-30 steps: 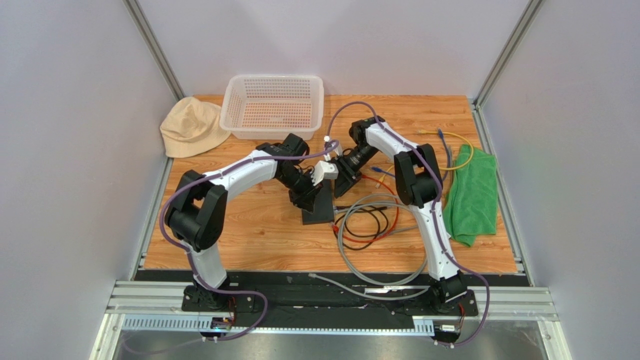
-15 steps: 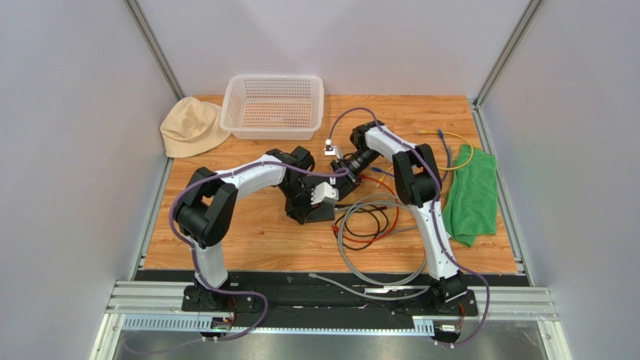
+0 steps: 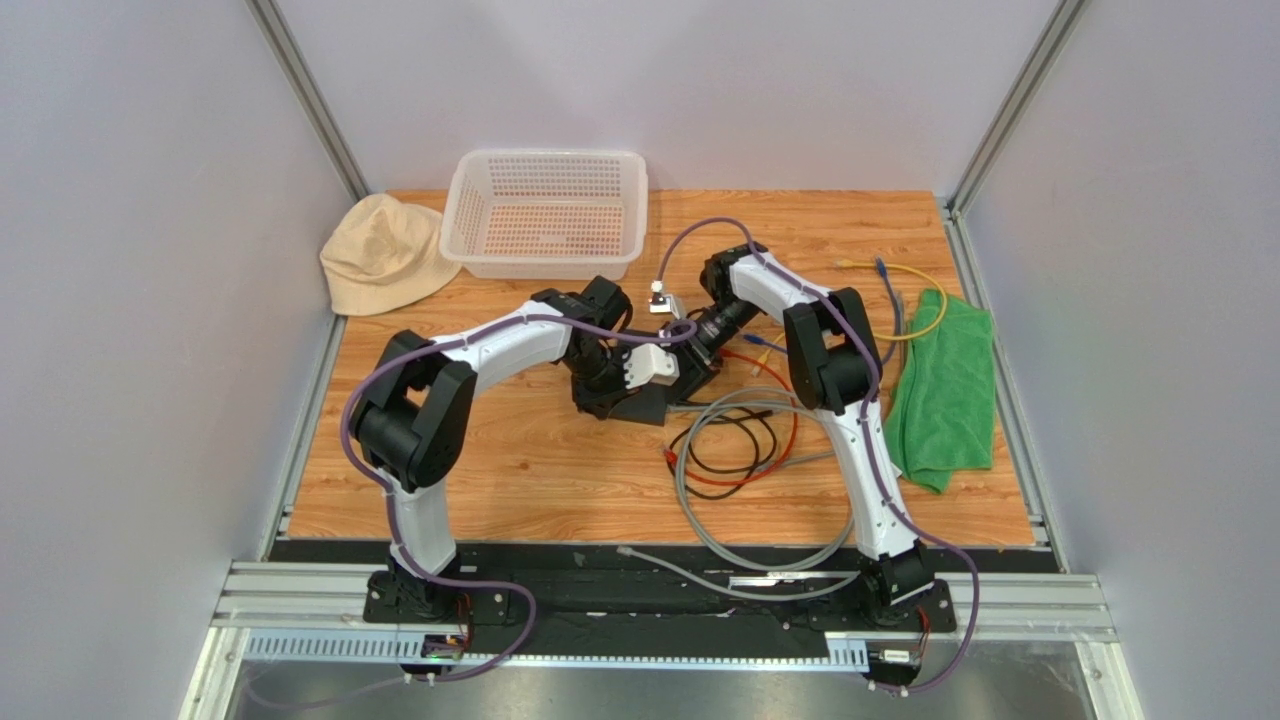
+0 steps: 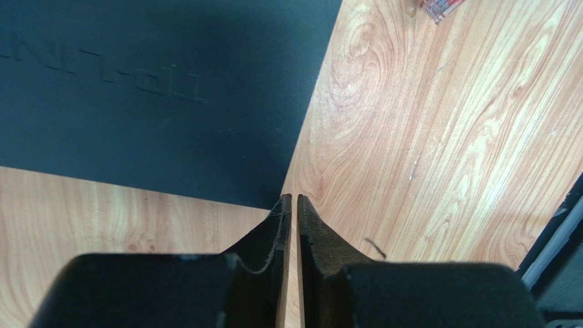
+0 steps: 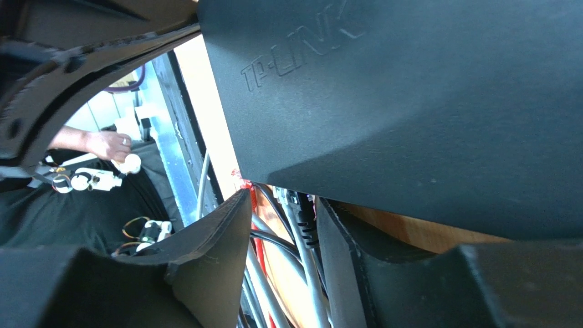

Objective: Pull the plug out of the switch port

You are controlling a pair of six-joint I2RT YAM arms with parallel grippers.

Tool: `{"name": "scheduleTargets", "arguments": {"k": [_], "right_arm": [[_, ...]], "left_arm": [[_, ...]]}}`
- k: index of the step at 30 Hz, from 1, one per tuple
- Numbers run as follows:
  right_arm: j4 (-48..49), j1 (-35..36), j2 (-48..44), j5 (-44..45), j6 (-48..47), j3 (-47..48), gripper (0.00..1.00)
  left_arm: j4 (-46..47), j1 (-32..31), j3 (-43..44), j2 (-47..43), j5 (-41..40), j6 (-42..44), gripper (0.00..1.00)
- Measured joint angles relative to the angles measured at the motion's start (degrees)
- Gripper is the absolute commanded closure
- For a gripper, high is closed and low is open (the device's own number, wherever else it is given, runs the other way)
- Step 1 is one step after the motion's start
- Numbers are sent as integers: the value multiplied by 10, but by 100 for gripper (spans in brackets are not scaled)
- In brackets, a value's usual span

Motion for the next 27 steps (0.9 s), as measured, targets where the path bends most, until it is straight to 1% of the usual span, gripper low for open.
{"name": "scheduleTargets", "arguments": {"k": [6, 11, 14, 20, 24, 27], "right_arm": [[1, -2, 7, 0, 25, 4, 57], [3, -2, 7, 6, 42, 5, 62], [5, -2, 7, 12, 50, 5, 63], [3, -2, 13, 24, 91, 3, 69], [4, -1, 13, 31, 107, 2, 72], [4, -1, 13, 33, 119, 0, 78]], "left_arm": [[-9, 4, 24, -3, 39, -18, 97], [-9, 5, 52, -3, 99, -62, 98], [-7, 5, 66, 5, 116, -89, 98], [-5, 5, 84, 60, 122, -137, 99], [-4, 5, 91, 72, 128, -170, 99], [-2, 6, 98, 79, 127, -192, 99]]}}
